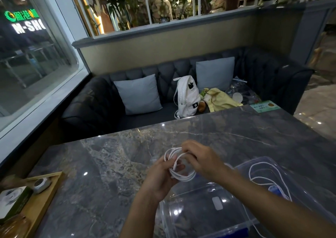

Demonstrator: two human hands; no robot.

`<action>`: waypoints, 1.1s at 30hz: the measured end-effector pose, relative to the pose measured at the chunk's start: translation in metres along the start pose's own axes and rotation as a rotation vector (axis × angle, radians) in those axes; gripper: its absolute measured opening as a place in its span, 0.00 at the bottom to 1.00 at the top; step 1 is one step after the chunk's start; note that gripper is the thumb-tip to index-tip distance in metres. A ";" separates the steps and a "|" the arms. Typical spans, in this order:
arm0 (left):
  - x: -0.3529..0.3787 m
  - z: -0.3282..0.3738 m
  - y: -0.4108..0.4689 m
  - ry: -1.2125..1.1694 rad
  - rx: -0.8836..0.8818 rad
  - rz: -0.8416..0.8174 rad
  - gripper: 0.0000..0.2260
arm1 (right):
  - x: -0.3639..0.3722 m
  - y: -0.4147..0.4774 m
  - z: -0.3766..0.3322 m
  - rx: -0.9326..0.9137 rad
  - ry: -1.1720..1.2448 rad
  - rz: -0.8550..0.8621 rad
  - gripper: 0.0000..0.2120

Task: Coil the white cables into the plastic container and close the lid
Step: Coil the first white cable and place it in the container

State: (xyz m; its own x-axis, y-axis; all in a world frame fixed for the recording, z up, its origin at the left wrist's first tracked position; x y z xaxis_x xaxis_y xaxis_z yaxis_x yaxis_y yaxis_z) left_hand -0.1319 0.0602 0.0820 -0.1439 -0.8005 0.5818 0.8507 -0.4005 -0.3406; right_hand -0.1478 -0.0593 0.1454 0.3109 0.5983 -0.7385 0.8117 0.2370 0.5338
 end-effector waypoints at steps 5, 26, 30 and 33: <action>0.006 0.002 -0.002 -0.034 0.027 -0.062 0.12 | 0.006 -0.005 0.015 0.380 0.354 0.037 0.08; 0.020 0.011 -0.018 1.184 0.428 0.405 0.11 | 0.010 0.000 -0.012 0.214 0.053 -0.054 0.07; 0.010 0.007 -0.011 0.445 0.194 0.219 0.08 | 0.011 0.001 0.008 0.345 0.177 -0.073 0.08; 0.012 0.003 -0.008 0.059 0.028 0.048 0.11 | 0.017 -0.003 0.028 0.509 0.384 -0.094 0.11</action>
State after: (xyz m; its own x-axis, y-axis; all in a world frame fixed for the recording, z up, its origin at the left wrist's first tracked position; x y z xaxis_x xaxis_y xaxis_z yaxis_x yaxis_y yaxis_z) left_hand -0.1392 0.0553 0.0935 -0.1316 -0.8435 0.5208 0.8708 -0.3494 -0.3458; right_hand -0.1306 -0.0714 0.1195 0.1044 0.8462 -0.5225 0.9893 -0.0343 0.1421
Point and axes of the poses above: each hand's wrist, its own y-axis towards the middle knuckle, its own x-axis out of the palm, z = x × y, the point moved 6 cm from there along y, towards the middle knuckle, and after that the axes turned 11 degrees about -y, right-handed, at the moved point
